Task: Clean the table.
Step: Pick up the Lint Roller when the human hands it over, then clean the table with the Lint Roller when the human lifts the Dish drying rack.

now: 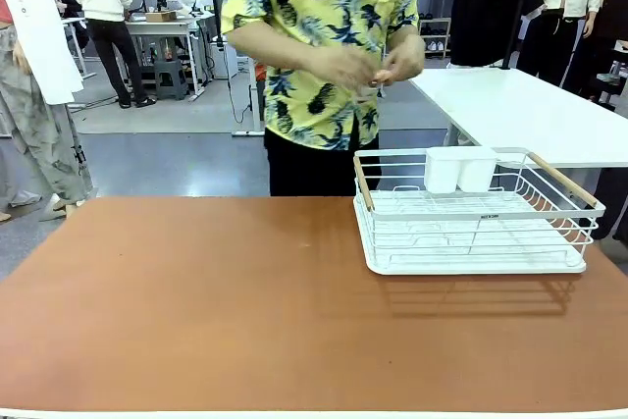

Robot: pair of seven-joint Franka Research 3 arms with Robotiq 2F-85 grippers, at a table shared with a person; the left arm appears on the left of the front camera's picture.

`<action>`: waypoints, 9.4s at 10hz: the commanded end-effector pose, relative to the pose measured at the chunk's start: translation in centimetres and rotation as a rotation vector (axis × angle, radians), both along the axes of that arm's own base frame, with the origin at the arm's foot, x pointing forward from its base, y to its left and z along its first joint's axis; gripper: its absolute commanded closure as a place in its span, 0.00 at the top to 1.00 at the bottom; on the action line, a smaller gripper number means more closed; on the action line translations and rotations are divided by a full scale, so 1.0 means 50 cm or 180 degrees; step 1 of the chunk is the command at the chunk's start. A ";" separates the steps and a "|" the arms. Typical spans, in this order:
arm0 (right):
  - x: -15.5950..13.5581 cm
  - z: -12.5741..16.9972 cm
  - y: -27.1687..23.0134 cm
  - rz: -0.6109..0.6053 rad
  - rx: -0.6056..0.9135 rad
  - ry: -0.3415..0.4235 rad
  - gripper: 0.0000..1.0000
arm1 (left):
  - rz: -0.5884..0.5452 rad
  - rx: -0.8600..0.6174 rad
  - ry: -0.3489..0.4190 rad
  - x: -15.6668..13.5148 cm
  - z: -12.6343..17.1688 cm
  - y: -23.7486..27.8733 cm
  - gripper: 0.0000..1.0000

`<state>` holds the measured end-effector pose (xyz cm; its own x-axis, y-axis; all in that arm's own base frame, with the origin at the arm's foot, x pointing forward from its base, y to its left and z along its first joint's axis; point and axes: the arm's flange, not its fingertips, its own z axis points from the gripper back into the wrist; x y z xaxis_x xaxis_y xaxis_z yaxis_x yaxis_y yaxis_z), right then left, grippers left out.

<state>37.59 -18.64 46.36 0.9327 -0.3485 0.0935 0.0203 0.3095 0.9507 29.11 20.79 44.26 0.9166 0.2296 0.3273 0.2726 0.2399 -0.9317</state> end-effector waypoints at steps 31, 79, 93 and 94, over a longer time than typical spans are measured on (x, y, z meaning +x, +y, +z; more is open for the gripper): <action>-0.017 0.032 0.030 -0.0191 -0.0080 0.0034 1.00 | 0.0001 -0.0004 -0.0011 -0.005 0.007 0.002 1.00; 0.055 0.060 0.417 -0.1466 -0.0496 0.0769 0.00 | 0.0001 -0.0004 -0.0011 -0.005 0.007 0.002 1.00; 0.055 0.060 0.417 -0.1466 -0.0496 0.0769 0.00 | 0.0001 -0.0004 -0.0011 -0.005 0.007 0.002 1.00; 0.055 0.060 0.417 -0.1466 -0.0496 0.0769 0.00 | 0.0001 -0.0004 -0.0011 -0.005 0.007 0.002 1.00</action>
<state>40.35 2.12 49.35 0.6884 -0.7251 -0.0195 0.3982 0.3553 0.8457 29.13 20.75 44.28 0.9169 0.2285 0.3272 0.2723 0.2412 -0.9315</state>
